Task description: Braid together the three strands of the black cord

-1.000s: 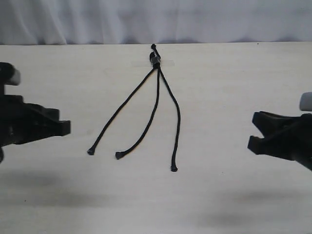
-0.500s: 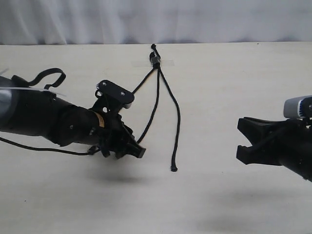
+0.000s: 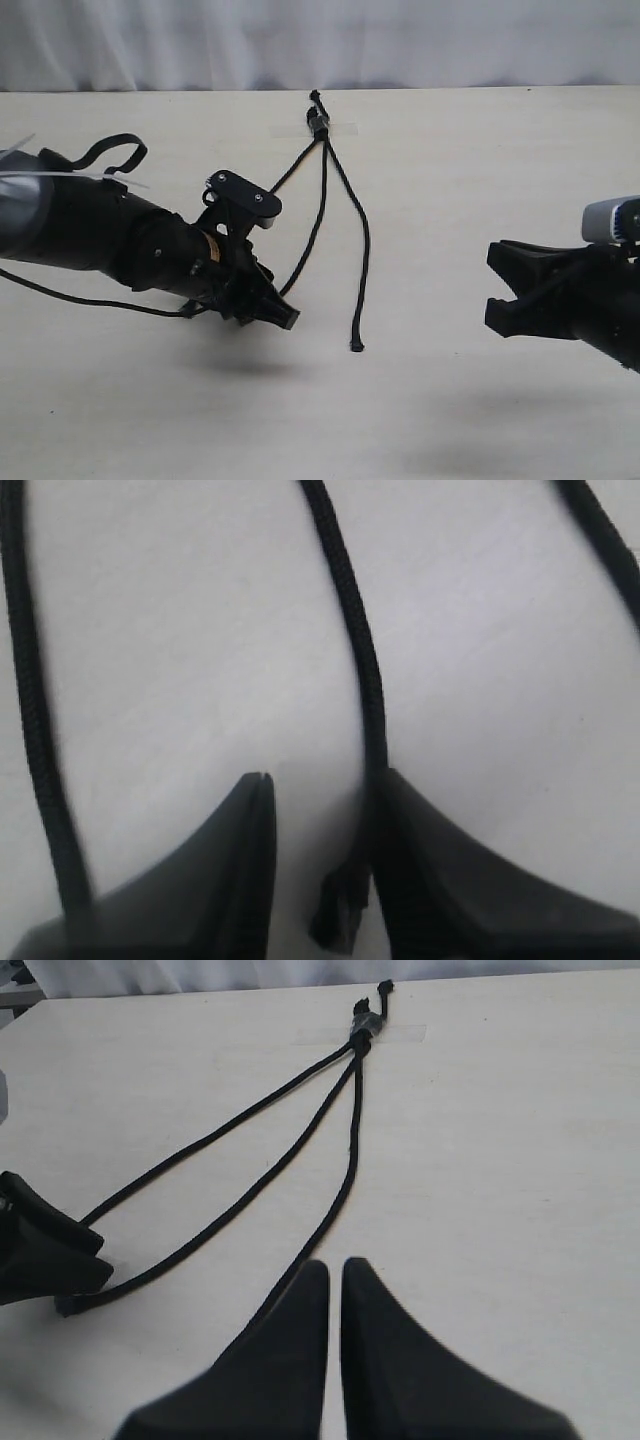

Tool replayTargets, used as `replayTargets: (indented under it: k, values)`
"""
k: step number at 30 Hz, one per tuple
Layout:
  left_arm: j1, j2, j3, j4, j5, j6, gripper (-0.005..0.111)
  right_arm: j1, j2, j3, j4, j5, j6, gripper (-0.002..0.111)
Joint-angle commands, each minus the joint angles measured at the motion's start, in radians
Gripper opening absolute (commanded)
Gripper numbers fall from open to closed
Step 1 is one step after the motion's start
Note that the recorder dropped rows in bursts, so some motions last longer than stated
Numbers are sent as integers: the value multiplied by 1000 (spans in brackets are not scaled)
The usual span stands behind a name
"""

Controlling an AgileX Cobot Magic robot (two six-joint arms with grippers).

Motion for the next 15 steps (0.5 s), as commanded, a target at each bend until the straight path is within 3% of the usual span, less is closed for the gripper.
replayTargets:
  k: [1,9,12,13,15]
  values:
    - [-7,46,-30,-6,24,-10,31,5,3,-3,4,-17,-9,4]
    - [-7,84,-30,-6,42,-10,30,5,3,-3,4,-19,-9,4]
    - [-7,84,-30,-6,88,-9,18,5,3,-3,4,-19,-9,4]
    - [-7,84,-30,-6,113,3,6,5,3,-3,4,-19,-9,4]
    - [-7,84,-30,-6,129,10,0,5,3,-3,4,-19,-9,4]
